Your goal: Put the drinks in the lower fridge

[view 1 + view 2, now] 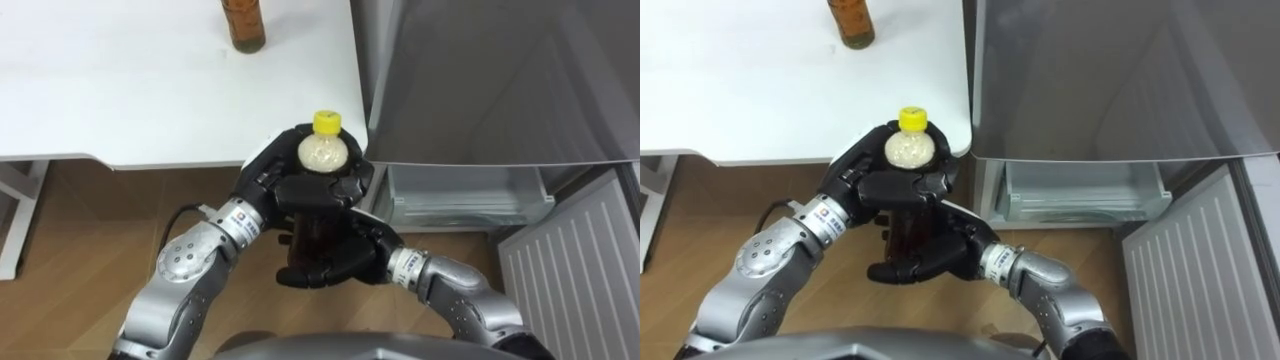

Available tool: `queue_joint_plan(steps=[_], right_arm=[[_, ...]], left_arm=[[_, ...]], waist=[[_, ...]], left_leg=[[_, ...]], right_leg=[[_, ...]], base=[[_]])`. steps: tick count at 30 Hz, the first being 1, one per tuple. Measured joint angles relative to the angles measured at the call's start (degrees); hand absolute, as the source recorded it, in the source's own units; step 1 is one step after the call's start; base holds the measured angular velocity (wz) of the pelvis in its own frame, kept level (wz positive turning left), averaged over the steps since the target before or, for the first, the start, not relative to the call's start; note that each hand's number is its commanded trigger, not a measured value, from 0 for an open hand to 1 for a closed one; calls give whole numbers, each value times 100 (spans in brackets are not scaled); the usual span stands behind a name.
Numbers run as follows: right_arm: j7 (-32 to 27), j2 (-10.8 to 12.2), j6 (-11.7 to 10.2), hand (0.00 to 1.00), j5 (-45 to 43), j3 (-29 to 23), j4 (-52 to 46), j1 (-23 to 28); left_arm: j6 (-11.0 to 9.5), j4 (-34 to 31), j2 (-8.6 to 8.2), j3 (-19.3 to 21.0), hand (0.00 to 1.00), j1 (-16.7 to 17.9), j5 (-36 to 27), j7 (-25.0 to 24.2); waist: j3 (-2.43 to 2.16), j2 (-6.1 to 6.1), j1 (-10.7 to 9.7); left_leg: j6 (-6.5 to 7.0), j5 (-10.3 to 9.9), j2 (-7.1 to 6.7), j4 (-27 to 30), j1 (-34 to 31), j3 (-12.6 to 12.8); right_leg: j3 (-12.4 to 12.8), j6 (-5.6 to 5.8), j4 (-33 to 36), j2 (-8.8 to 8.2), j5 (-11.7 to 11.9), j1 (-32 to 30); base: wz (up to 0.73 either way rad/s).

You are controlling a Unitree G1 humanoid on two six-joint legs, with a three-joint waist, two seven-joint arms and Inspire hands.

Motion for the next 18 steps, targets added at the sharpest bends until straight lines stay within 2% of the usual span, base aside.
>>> queue_joint_plan(steps=[11,12,13,14,15,18], right_arm=[[131,-33,-38,100,23,165,0,-1],[130,-31,-38,100,3,164,3,0],[128,-24,-42,100,3,161,4,0],[129,-25,-53,100,3,163,4,0],[129,-24,-53,100,3,167,4,0],[131,-22,-56,100,3,188,3,-1]], left_arm=[[2,49,42,-4,100,16,-15,-15],[2,49,31,-10,84,28,-22,-15],[2,49,-2,-7,75,35,-22,-14],[2,49,-11,-8,19,34,-22,-15],[2,49,-11,-13,0,34,-22,-16],[4,49,-10,-20,0,34,-16,-17]], waist=[[9,0,-1],[13,-2,-1],[18,-7,1],[19,-9,12],[19,-9,18],[22,-10,15]], left_leg=[[0,0,-1,-46,19,0],[0,0,-1,-45,17,0],[0,0,-1,-45,17,0],[0,0,0,-46,16,-1],[0,0,0,-46,16,-1],[0,0,1,-49,6,1]], right_leg=[[3,0,0,0,0,27],[3,0,0,0,0,26],[3,0,0,0,0,26],[2,0,0,1,0,24],[3,0,0,2,0,24],[6,0,0,2,0,6]], base=[[0],[0],[0],[0],[0],[0]])
